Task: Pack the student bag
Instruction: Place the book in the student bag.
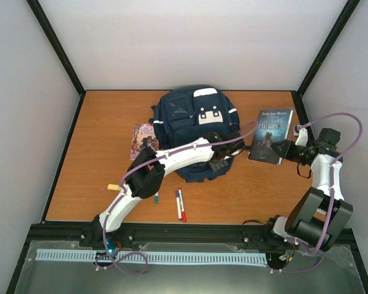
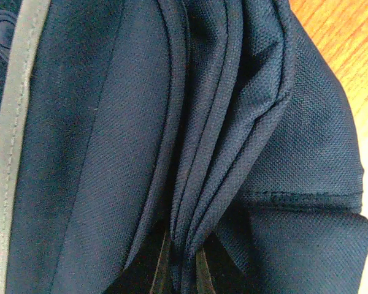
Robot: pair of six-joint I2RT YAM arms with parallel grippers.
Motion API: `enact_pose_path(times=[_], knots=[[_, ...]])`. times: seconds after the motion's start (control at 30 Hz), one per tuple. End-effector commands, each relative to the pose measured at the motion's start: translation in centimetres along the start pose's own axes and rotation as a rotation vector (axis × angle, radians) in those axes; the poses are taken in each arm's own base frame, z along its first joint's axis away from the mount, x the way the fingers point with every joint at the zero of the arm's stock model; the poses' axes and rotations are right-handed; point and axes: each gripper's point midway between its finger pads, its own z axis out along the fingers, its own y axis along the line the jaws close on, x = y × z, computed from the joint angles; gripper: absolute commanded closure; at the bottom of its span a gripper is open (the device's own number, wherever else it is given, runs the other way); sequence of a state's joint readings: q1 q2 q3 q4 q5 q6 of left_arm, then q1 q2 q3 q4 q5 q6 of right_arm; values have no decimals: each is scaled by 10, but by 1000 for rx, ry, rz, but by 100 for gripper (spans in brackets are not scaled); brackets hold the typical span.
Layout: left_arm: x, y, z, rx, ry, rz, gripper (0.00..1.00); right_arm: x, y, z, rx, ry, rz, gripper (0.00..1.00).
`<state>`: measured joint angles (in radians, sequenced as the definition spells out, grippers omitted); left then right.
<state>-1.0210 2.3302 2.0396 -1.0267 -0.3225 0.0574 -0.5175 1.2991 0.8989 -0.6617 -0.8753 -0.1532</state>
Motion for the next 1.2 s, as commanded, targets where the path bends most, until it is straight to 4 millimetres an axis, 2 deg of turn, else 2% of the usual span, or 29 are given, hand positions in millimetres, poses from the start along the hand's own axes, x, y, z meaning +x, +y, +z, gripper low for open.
enact_pose_path(times=[0.0, 0.2, 0.7, 1.0, 1.17], knots=[[-22, 34, -53, -90, -112, -29, 99, -15, 13, -5, -73, -62, -72, 97], [-28, 50, -82, -133, -174, -35, 99, -15, 14, -5, -81, -63, -68, 97], [-54, 88, -124, -261, -285, -64, 99, -13, 16, -6, -92, -59, -37, 97], [-71, 108, -149, -293, -363, -109, 99, -13, 37, -11, -211, -23, 62, 97], [-77, 125, -167, -312, -413, -140, 99, -14, 63, -22, -318, 21, 153, 97]])
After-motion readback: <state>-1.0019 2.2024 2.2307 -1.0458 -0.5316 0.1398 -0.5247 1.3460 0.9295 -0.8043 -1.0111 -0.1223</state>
